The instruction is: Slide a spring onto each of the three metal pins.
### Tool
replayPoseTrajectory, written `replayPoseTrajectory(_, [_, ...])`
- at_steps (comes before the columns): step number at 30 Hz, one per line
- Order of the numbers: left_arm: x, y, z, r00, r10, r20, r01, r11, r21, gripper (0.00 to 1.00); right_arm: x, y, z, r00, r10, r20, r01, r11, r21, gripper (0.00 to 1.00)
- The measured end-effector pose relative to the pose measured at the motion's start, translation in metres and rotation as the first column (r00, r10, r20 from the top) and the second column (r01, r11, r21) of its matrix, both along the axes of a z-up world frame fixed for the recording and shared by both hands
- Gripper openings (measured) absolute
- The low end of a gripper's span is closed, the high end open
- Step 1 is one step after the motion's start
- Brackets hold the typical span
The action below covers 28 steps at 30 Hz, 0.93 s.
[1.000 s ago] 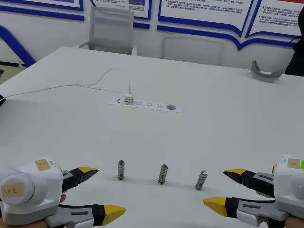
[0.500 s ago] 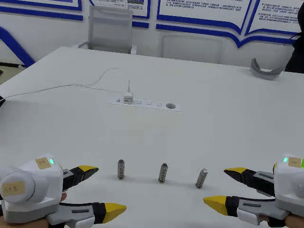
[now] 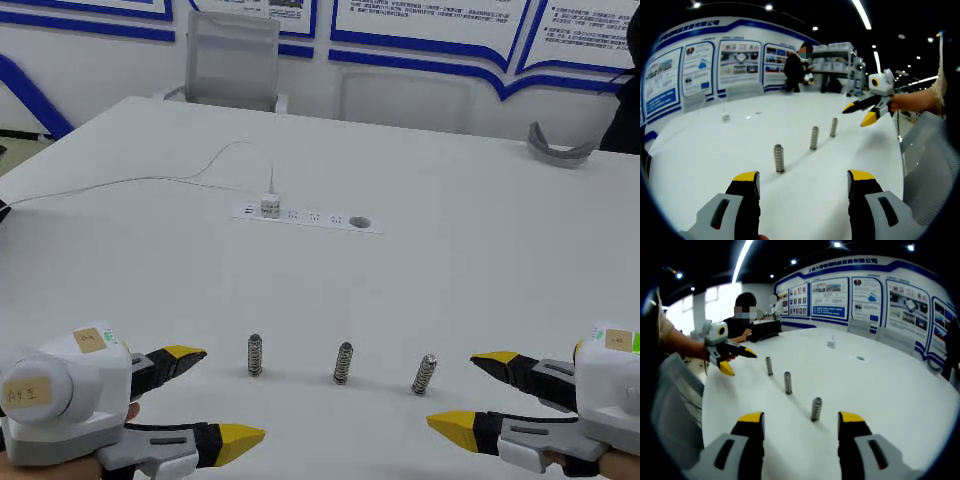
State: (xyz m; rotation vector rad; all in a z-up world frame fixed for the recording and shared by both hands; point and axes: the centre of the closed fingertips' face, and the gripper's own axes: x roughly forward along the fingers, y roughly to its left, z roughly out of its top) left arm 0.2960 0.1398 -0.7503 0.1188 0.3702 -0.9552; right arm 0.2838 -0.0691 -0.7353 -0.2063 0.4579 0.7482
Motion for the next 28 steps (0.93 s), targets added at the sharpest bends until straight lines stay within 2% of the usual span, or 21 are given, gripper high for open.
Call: replayPoseTrajectory(28, [-0.0011,-0.0013,0.0,1.0,-0.008,-0.006,0.008,1.0,0.005,0.72,0.004,0.0015,0.0042,1.0,0.001,0.005,-0.001,1.0,-0.005,0.6])
